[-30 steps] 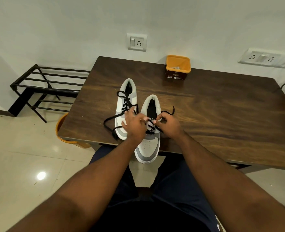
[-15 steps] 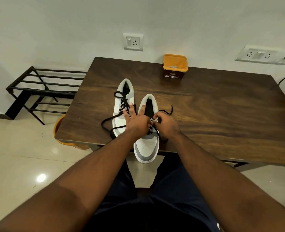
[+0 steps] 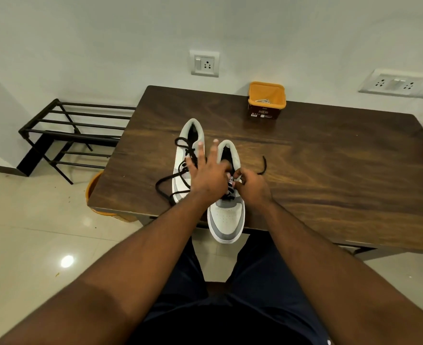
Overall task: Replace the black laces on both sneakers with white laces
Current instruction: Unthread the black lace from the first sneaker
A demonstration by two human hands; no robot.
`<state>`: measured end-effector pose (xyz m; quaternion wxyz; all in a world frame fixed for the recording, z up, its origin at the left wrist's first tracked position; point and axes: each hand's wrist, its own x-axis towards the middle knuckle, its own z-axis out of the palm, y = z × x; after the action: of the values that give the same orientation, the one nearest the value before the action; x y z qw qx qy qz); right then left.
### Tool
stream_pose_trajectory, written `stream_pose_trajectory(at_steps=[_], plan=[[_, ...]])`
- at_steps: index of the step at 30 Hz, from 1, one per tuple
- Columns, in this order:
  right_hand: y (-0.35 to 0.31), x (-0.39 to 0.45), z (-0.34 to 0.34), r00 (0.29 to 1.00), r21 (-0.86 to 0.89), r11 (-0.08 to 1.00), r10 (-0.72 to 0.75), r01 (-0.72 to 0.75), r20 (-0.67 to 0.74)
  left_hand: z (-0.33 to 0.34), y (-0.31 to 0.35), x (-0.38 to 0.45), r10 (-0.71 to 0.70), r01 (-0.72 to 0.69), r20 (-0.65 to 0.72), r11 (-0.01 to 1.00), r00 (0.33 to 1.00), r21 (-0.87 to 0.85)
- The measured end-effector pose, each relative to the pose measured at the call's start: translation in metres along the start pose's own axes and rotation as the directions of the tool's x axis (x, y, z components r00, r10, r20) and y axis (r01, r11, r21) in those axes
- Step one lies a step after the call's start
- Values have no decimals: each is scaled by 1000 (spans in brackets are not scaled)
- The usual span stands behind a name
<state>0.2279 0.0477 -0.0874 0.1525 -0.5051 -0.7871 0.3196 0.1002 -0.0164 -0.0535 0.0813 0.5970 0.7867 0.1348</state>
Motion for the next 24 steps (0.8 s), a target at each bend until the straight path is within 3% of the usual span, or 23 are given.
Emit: stream_pose_trajectory(at_steps=[2,4,6,7,8,10,11,12,13,14,16,17,19,21,24], plan=[[-1,0,0,1000,10,1000,11,-12,6,5,1,2,60,-106,180,959,982,264],[-2,-1,-1,1000,7,1000,20,-20,11,10,-1,3,140,-199,198,927,970,318],[-1,-1,-2,1000,5,1000,25,-25,16,11,-6,1,122,-128,73,988,990,88],[-1,0,-2,999,3,1000,29,-29,20,8,-10,0,-11,6,-36,991,999,-133],[-1,1,-3,999,-2,1000,31,-31,25,3,-14,-2,-230,165,-132,910,964,-380],[-1,1,-3,999,-3,1000,23,-22,29,-12,-25,-5,-653,278,-222,572,724,-772],[-1,0,-3,1000,-4,1000,15,-15,25,-17,-33,-6,-763,289,-249,493,597,-820],[-2,-1,-3,1000,-6,1000,11,-11,20,-22,-43,-8,-800,332,-285,504,528,-798],[-2,-2,-2,1000,-4,1000,11,-11,14,-24,-53,-10,-791,391,-324,556,519,-734],[-3,-3,-2,1000,-1,1000,6,-6,8,-24,-63,-11,-764,449,-340,612,548,-652],[-3,-4,-1,1000,12,1000,4,-4,5,-16,-70,-15,-675,533,-286,723,680,-440],[-3,-4,-1,1000,18,1000,4,-4,7,-14,-67,-17,-585,509,-258,804,769,-309],[-5,-4,-1,999,13,1000,24,-24,24,-10,-49,-18,-265,260,-159,964,951,-54],[-7,-4,-2,999,-3,999,41,-41,33,-4,-28,-14,6,-5,-19,999,1000,40],[-10,-7,-4,999,3,999,37,-38,27,4,-12,-4,29,-35,111,998,993,48]])
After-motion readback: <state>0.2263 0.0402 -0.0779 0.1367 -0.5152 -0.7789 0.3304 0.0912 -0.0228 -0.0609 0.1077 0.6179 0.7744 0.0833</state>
